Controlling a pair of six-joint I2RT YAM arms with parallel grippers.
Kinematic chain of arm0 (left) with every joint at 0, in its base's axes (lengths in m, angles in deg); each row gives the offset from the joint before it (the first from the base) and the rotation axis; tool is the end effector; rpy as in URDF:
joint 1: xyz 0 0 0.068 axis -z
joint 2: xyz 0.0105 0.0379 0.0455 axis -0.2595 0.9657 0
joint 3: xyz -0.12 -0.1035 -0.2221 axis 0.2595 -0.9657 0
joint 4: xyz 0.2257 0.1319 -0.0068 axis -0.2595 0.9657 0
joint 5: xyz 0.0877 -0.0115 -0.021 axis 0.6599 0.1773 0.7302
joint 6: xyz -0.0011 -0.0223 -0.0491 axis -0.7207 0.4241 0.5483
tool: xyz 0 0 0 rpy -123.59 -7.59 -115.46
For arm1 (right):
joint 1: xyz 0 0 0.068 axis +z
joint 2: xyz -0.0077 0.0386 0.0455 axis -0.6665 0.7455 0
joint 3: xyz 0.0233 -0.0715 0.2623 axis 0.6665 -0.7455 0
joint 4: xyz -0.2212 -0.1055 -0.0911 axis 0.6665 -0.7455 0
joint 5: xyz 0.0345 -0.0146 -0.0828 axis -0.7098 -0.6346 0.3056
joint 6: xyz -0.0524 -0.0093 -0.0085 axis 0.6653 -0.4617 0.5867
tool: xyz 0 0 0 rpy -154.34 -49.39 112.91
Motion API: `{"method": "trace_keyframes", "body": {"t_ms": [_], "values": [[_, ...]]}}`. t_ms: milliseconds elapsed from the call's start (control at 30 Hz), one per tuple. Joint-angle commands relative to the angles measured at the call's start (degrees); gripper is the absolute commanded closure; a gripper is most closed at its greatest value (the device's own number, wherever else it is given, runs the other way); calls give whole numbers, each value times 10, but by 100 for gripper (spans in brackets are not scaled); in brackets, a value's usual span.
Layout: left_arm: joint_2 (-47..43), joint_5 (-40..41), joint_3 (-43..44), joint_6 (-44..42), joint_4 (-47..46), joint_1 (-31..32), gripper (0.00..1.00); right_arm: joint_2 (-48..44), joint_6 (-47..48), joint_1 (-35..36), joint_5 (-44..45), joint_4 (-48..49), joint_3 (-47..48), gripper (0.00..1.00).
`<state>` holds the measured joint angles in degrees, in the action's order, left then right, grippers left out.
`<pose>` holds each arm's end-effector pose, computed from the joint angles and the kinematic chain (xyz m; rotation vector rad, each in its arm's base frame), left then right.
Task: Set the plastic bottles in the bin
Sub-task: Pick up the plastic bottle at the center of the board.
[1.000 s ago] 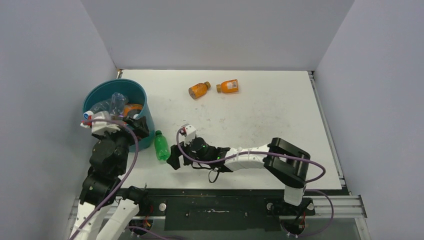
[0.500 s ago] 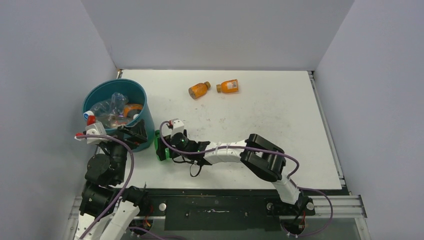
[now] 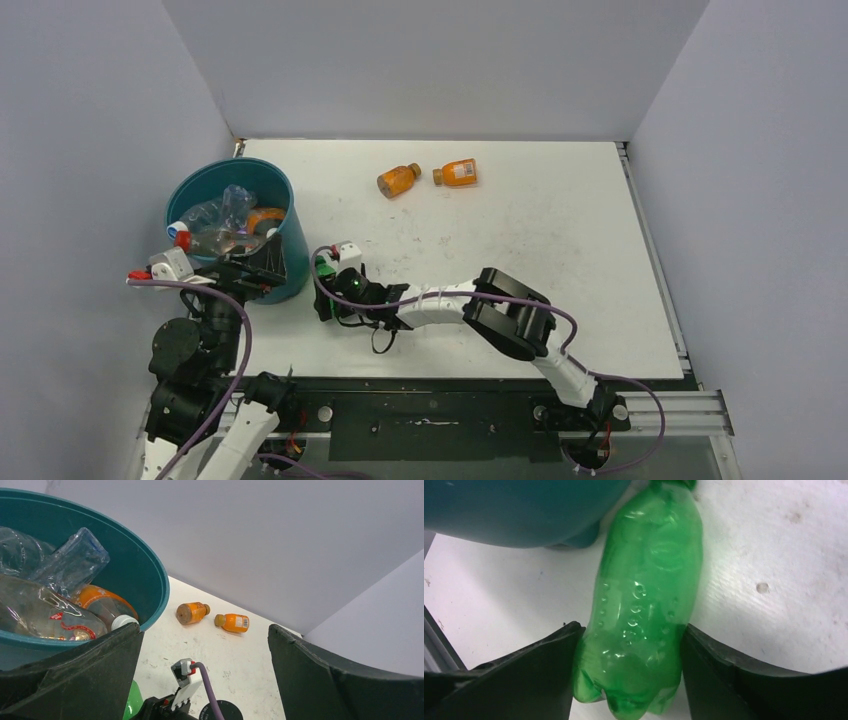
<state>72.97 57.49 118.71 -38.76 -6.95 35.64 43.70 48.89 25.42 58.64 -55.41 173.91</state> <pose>0.0536 -0.0066 0.3787 -0.4324 1.3656 -0.4908 0.1945 0.4524 0.1438 -0.4837 2.2488 0.9204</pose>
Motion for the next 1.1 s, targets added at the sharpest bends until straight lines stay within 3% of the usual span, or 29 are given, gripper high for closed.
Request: {"method": "trace_keyframes", "body": {"t_ms": [0, 167, 333, 467, 700, 900, 1067], "values": [[2, -26, 8, 12, -22, 2, 4, -44, 10, 0, 4, 28, -67, 44], [12, -35, -14, 40, -54, 2, 4, -185, 35, -5, 43, 101, -232, 62], [53, -102, -25, 101, -117, 2, 4, -408, 100, 5, 83, 168, -415, 67], [111, -238, -33, 159, -234, 2, 4, -632, 159, 16, 71, 187, -530, 72], [248, -499, 8, 234, -397, 4, 4, -931, 194, 22, 48, 151, -645, 76], [319, -564, 24, 249, -470, 17, 4, -1032, 208, 23, 20, 142, -671, 77], [349, -555, 53, 163, -437, 88, 4, -1019, 208, 24, 3, 178, -675, 78]]}}
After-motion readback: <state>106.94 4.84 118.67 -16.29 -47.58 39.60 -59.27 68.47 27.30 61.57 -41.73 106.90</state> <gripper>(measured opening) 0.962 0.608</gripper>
